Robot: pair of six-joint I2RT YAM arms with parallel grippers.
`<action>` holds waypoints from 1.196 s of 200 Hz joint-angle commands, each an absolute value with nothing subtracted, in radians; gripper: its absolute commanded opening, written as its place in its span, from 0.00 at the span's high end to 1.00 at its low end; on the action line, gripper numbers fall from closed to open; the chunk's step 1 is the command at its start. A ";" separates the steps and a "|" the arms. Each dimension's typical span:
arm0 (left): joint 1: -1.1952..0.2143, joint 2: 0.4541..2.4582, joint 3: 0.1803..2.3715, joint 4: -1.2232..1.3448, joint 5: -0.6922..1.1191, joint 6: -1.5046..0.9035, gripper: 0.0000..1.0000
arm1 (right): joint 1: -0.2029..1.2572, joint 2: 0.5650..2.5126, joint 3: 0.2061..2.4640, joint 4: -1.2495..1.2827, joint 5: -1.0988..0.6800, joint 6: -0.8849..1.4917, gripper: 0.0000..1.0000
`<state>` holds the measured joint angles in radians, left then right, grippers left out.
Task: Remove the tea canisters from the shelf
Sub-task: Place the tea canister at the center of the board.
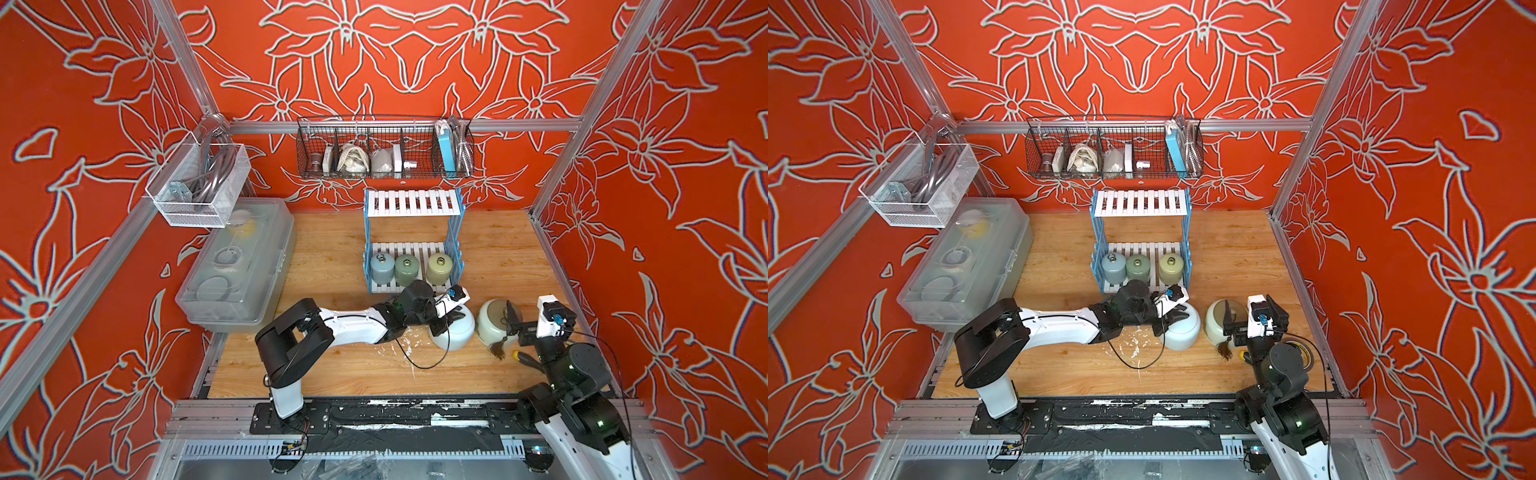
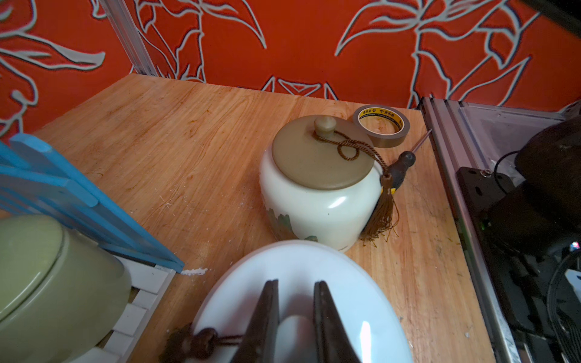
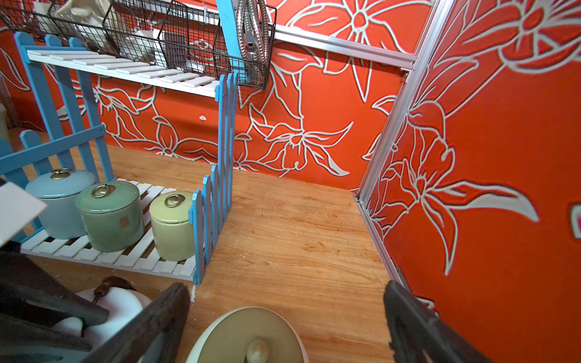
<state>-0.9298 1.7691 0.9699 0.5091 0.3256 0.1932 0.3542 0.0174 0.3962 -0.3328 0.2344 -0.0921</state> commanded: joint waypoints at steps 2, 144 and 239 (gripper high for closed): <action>-0.945 1.704 0.974 0.569 0.350 0.150 1.00 | 0.348 0.010 0.387 -0.318 0.242 -0.098 0.01; -0.953 1.755 1.011 0.586 0.334 0.142 0.85 | 0.344 0.009 0.387 -0.317 0.239 -0.098 0.01; -0.954 1.646 0.936 0.568 0.318 0.161 0.35 | 0.341 0.028 0.385 -0.316 0.238 -0.099 0.01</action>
